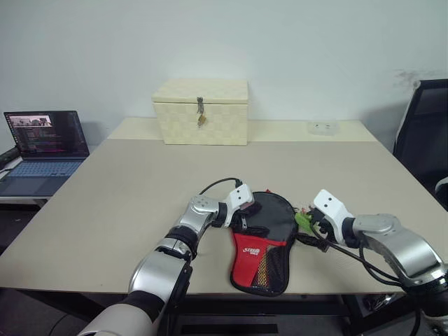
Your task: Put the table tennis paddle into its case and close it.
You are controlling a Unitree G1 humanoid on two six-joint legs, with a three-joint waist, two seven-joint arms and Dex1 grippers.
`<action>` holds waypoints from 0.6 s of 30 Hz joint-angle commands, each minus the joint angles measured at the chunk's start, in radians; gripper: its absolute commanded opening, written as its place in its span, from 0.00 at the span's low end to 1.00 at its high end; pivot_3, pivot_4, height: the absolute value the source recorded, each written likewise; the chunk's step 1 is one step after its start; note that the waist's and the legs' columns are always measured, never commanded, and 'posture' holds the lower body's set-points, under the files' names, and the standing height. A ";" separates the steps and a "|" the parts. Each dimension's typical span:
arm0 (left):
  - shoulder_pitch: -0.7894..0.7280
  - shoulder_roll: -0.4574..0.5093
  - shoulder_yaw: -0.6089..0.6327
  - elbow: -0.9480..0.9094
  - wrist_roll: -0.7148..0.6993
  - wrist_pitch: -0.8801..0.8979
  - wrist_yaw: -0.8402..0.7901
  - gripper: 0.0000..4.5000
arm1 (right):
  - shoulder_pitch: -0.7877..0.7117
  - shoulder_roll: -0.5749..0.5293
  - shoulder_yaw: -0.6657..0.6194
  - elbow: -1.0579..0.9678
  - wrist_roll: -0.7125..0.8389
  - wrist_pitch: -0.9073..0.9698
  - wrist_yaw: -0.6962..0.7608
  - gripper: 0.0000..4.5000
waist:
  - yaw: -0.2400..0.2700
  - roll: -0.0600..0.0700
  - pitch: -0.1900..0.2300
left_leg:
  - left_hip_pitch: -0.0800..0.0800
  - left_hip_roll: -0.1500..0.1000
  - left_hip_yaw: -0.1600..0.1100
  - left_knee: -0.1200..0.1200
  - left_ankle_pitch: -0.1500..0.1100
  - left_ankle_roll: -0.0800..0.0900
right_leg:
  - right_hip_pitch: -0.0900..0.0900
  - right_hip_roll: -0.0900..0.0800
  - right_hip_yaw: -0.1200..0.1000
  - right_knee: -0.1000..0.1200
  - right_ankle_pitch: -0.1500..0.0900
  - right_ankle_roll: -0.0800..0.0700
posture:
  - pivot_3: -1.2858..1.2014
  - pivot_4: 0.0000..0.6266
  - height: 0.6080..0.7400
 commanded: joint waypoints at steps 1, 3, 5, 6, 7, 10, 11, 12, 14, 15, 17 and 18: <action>-0.013 -0.006 -0.007 0.007 0.003 -0.011 0.000 1.00 | -0.035 0.037 0.019 0.069 -0.070 -0.062 -0.045 1.00 | 0.000 0.000 0.000 | 0.000 0.000 0.000 0.000 0.000 0.000 | 0.000 0.000 0.000 0.000 0.000 0.000 | 0.52 0.24 1.00; -0.013 -0.011 -0.008 0.008 0.003 -0.011 0.000 1.00 | -0.048 0.053 0.014 0.117 -0.100 -0.084 -0.064 0.96 | -0.002 0.000 0.000 | 0.001 0.000 0.001 0.001 0.000 0.000 | 0.000 0.000 0.001 0.002 0.000 0.000 | 0.52 0.24 1.00; -0.009 -0.016 -0.014 0.009 0.006 -0.014 -0.012 1.00 | -0.054 0.057 0.010 0.137 -0.113 -0.097 -0.060 0.87 | -0.003 0.000 0.000 | 0.003 0.000 0.001 0.001 0.000 0.000 | 0.001 0.000 0.001 0.004 0.000 0.000 | 0.52 0.24 1.00; -0.006 -0.018 -0.020 0.010 0.009 -0.016 -0.021 1.00 | -0.055 0.056 0.008 0.141 -0.117 -0.101 -0.053 0.80 | -0.003 0.000 0.000 | 0.003 0.000 0.001 0.002 0.000 0.000 | 0.001 0.000 0.001 0.005 -0.001 0.001 | 0.52 0.24 1.00; -0.003 -0.019 -0.025 0.011 0.013 -0.019 -0.026 1.00 | -0.056 0.054 0.007 0.145 -0.122 -0.104 -0.050 0.73 | -0.003 0.000 0.000 | 0.004 0.000 0.001 0.002 0.000 0.000 | 0.001 0.000 0.001 0.005 -0.001 0.001 | 0.52 0.24 1.00; 0.007 -0.014 -0.046 0.017 0.030 -0.036 -0.039 1.00 | -0.056 0.042 -0.002 0.153 -0.134 -0.110 -0.040 0.49 | -0.002 0.000 0.000 | 0.004 0.000 0.001 0.002 0.000 0.000 | 0.001 0.001 0.001 0.005 -0.001 0.001 | 0.52 0.24 1.00; 0.008 -0.013 -0.050 0.020 0.032 -0.036 -0.039 1.00 | -0.056 0.037 -0.006 0.154 -0.136 -0.112 -0.035 0.41 | -0.001 0.000 0.000 | 0.004 0.000 0.001 0.001 0.000 0.000 | 0.001 0.001 0.001 0.005 -0.001 0.001 | 0.52 0.24 1.00; 0.009 -0.012 -0.052 0.023 0.033 -0.035 -0.036 1.00 | -0.054 0.029 -0.010 0.153 -0.139 -0.114 -0.029 0.33 | -0.001 0.000 0.000 | 0.004 0.000 0.001 0.001 0.000 0.000 | 0.001 0.000 0.002 0.005 0.000 0.000 | 0.52 0.24 1.00; 0.010 -0.011 -0.056 0.028 0.033 -0.034 -0.031 1.00 | -0.052 0.017 -0.016 0.150 -0.142 -0.116 -0.020 0.18 | -0.001 0.000 0.000 | 0.003 0.000 0.002 0.001 0.000 0.000 | 0.001 0.000 0.002 0.004 0.000 0.000 | 0.52 0.24 1.00; 0.011 -0.011 -0.059 0.030 0.035 -0.033 -0.030 1.00 | -0.048 0.007 -0.020 0.145 -0.141 -0.116 -0.013 0.10 | -0.001 0.000 0.000 | 0.003 0.000 0.002 0.001 0.000 0.000 | 0.001 0.000 0.002 0.004 0.000 0.000 | 0.52 0.24 1.00; 0.014 -0.011 -0.062 0.032 0.036 -0.032 -0.028 1.00 | -0.038 -0.012 -0.025 0.132 -0.138 -0.114 -0.001 0.01 | -0.001 0.000 0.000 | 0.003 0.000 0.001 0.001 0.000 0.000 | 0.001 0.000 0.001 0.004 0.000 0.000 | 0.52 0.24 1.00; 0.016 -0.012 -0.063 0.033 0.037 -0.032 -0.028 1.00 | -0.031 -0.025 -0.027 0.123 -0.136 -0.114 0.011 0.01 | -0.001 0.000 0.000 | 0.004 0.000 0.001 0.001 0.000 0.000 | 0.001 0.000 0.002 0.004 0.000 0.000 | 0.52 0.24 1.00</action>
